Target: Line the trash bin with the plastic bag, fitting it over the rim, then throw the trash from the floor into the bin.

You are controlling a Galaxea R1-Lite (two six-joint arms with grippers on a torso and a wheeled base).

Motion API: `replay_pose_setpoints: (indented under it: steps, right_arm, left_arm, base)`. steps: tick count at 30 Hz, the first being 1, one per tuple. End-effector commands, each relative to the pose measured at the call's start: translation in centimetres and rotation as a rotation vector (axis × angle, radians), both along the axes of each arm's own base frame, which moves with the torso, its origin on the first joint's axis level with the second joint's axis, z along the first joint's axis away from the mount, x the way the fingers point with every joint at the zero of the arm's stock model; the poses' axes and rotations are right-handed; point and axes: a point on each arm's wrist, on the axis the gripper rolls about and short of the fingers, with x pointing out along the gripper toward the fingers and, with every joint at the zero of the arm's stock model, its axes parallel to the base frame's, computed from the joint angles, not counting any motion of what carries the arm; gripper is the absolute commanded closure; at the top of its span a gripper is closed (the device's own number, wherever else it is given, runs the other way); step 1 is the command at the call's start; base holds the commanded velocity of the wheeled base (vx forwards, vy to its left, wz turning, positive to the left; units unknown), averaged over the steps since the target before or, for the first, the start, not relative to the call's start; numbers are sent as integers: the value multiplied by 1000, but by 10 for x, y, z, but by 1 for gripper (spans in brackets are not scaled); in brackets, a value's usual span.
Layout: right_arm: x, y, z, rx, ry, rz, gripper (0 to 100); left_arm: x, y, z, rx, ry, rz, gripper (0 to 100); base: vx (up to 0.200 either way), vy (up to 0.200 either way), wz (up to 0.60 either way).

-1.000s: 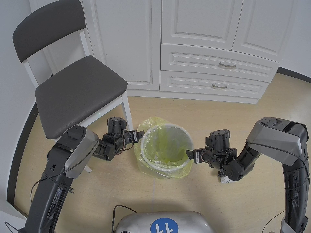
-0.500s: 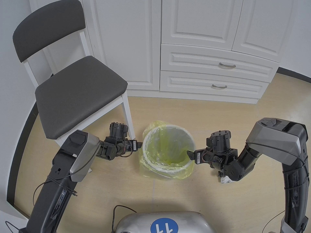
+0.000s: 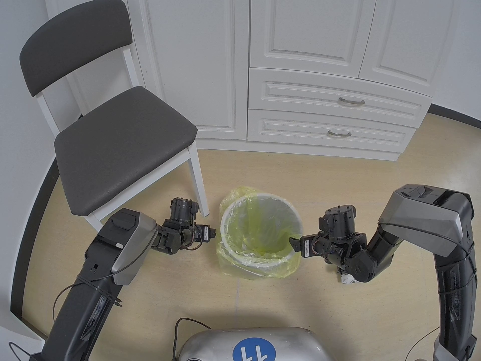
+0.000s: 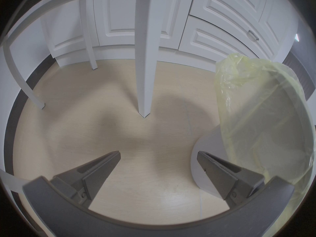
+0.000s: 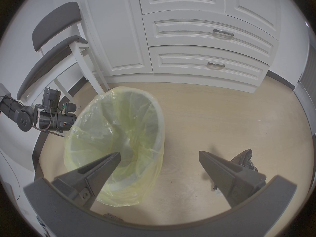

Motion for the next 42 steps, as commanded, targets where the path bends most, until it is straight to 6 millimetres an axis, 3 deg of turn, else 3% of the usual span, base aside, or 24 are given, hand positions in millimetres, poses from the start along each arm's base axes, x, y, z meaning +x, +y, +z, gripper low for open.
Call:
replay_pose_setpoints:
  steps: [1,5,7,8,10,13,20,23,33,42]
  right_arm:
    - [-2,0,2,0,0,1,0]
    - [-7,2,3,-6,7,14,0]
    - [-7,2,3,-7,8,14,0]
    - [-9,4,1,-12,13,21,0]
    - [-9,4,0,-14,17,21,0]
    - [-9,4,-1,-15,20,21,0]
    - [-9,4,-1,-15,20,23,0]
    - [-9,4,-1,-15,20,23,0]
    - [-10,5,-2,-17,22,24,0]
    - [-10,6,-3,-17,24,27,0]
  left_arm:
    - [4,6,15,-4,-27,14,0]
    - [-1,20,41,26,-29,12,0]
    - [-2,22,44,33,-29,10,0]
    - [-13,45,59,138,-12,-43,0]
    - [-22,65,66,216,-3,-96,0]
    - [-38,79,68,218,-17,-232,0]
    - [-70,71,59,53,-160,-534,0]
    - [-78,54,52,35,-191,-593,0]
    - [-92,26,43,29,-172,-659,0]
    - [-93,12,34,50,-148,-625,0]
  base:
    - [0,0,0]
    - [0,0,0]
    - [0,0,0]
    - [0,0,0]
    - [0,0,0]
    - [0,0,0]
    - [0,0,0]
    - [0,0,0]
    - [0,0,0]
    - [0,0,0]
